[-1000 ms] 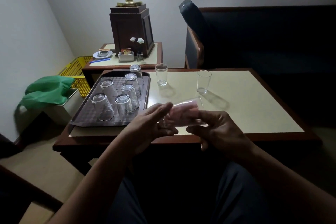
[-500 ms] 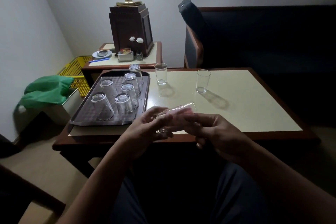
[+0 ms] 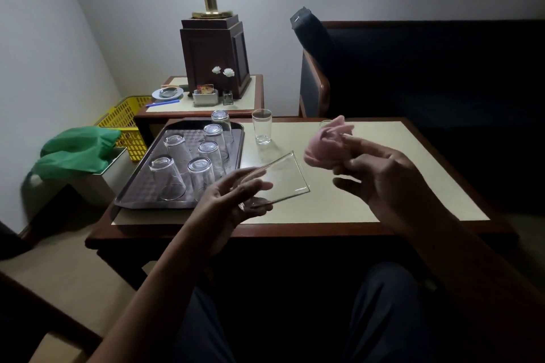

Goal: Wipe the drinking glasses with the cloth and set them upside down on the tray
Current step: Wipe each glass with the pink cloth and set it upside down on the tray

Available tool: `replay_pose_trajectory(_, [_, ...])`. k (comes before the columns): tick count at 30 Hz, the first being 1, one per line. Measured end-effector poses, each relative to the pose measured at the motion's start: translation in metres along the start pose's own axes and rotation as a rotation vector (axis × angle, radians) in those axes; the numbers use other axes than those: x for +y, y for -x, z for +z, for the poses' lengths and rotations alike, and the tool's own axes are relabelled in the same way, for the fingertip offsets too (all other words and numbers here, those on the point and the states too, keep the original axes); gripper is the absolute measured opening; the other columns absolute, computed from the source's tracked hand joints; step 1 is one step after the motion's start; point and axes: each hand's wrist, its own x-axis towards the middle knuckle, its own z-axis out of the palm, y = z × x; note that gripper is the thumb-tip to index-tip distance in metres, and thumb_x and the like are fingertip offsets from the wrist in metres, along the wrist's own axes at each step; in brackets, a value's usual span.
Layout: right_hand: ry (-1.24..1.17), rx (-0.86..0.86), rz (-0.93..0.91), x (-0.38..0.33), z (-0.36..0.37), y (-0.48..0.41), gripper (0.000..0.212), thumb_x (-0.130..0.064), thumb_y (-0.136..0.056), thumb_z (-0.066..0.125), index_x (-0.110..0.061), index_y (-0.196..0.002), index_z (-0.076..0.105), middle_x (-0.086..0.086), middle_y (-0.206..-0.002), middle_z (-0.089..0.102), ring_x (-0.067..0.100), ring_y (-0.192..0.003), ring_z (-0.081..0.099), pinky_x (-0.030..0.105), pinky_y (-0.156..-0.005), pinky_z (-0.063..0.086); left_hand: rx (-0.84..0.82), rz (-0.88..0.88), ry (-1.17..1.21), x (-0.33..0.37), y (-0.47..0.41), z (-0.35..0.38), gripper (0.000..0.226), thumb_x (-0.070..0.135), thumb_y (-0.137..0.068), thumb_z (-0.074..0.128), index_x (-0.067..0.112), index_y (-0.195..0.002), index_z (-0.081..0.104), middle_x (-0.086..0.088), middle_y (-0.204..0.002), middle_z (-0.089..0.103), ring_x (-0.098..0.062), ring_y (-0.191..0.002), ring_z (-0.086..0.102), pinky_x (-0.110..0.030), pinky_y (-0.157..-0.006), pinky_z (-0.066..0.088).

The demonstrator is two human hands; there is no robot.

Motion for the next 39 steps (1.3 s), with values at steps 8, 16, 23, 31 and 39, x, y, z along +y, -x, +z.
replay_pose_trajectory(8, [0.772, -0.046, -0.633, -0.007, 0.017, -0.01, 0.031, -0.033, -0.08, 0.085, -0.022, -0.108, 0.08, -0.009, -0.107, 0.068, 0.0, -0.086, 0.07, 0.02, -0.073, 0.061, -0.213, -0.179, 0.075, 0.003, -0.004, 0.003, 0.08, 0.056, -0.059, 0.094, 0.01, -0.122, 0.075, -0.017, -0.114, 0.074, -0.023, -0.077, 0.064, -0.035, -0.079, 0.043])
replay_pose_trajectory(16, [0.849, -0.296, -0.698, 0.004, 0.016, -0.031, 0.023, -0.022, -0.083, 0.086, -0.007, -0.101, 0.081, -0.001, -0.084, 0.079, -0.001, -0.068, 0.07, 0.009, -0.061, 0.053, -0.237, -0.062, -0.178, 0.023, -0.004, 0.01, 0.049, 0.012, -0.079, 0.078, -0.003, -0.123, 0.061, -0.014, -0.104, 0.073, -0.024, -0.077, 0.068, -0.029, -0.069, 0.056])
replay_pose_trajectory(23, [0.261, -0.168, -0.015, 0.021, 0.018, -0.026, 0.009, 0.005, -0.088, 0.077, 0.003, -0.097, 0.078, 0.016, -0.081, 0.078, 0.022, -0.065, 0.076, 0.031, -0.045, 0.054, -0.148, 0.41, -0.705, 0.023, -0.007, 0.01, 0.069, 0.015, -0.069, 0.092, 0.011, -0.126, 0.053, 0.006, -0.13, 0.064, -0.011, -0.116, 0.068, -0.024, -0.091, 0.057])
replay_pose_trajectory(31, [0.44, -0.158, 0.059, 0.021, 0.019, -0.032, 0.026, -0.021, -0.084, 0.087, -0.001, -0.094, 0.074, 0.014, -0.076, 0.077, 0.016, -0.048, 0.063, 0.022, -0.037, 0.042, -0.198, 0.339, -0.651, 0.026, -0.007, 0.004, 0.054, 0.022, -0.076, 0.085, 0.012, -0.126, 0.065, 0.001, -0.12, 0.071, -0.014, -0.106, 0.072, -0.024, -0.087, 0.058])
replay_pose_trajectory(39, [0.569, -0.115, -0.074, 0.017, 0.022, -0.028, 0.021, -0.012, -0.08, 0.088, -0.008, -0.098, 0.079, 0.015, -0.081, 0.078, 0.033, -0.07, 0.078, 0.037, -0.047, 0.058, -0.385, 0.143, -0.65, 0.013, -0.014, -0.013, 0.072, 0.032, -0.073, 0.094, 0.018, -0.136, 0.06, -0.006, -0.122, 0.069, -0.029, -0.11, 0.069, -0.052, -0.1, 0.056])
